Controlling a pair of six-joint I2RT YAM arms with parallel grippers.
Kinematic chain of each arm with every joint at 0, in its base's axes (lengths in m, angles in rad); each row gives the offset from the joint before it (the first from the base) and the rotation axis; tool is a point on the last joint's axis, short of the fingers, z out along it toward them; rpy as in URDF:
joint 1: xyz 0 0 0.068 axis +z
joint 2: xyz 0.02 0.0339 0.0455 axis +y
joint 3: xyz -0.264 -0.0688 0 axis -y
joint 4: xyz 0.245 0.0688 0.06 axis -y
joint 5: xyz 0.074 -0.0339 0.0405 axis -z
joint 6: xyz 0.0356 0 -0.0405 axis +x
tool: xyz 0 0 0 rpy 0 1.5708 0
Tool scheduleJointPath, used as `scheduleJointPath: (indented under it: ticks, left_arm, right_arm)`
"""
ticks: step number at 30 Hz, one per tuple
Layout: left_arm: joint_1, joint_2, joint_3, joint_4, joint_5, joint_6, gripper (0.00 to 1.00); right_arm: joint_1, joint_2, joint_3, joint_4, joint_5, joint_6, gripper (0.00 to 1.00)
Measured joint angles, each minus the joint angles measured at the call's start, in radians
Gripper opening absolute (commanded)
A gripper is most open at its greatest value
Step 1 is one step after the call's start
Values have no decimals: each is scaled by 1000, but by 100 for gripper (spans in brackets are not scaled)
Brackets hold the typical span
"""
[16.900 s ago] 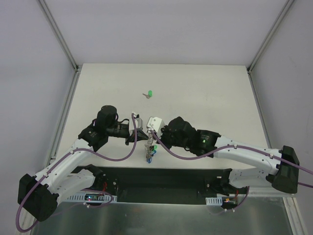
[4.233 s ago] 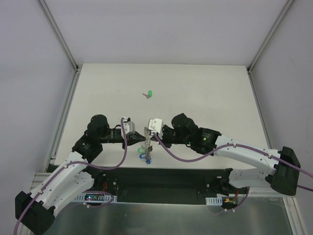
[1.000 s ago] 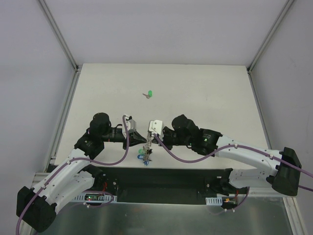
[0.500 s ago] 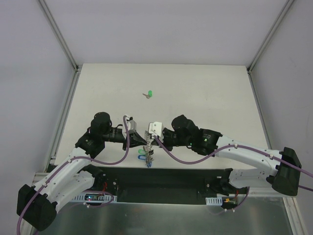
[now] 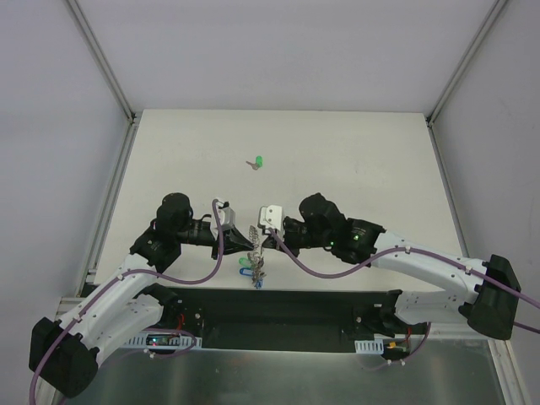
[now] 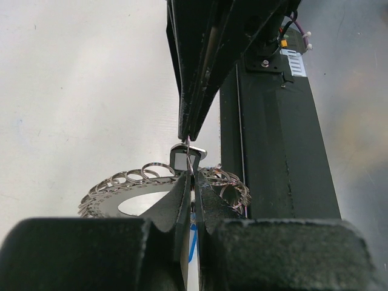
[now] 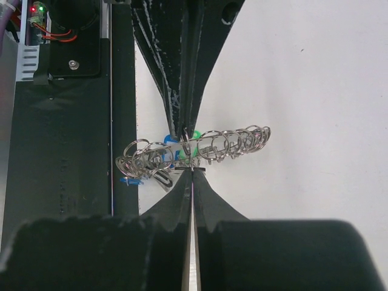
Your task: Put the keys on the keyring
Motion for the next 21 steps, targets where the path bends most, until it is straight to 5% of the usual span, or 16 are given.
scheduleJointPath:
  ticks: [21]
  left_arm:
    - [0, 6, 0, -1, -21, -18, 0]
  right_arm:
    - [6, 22, 14, 6, -29, 1, 1]
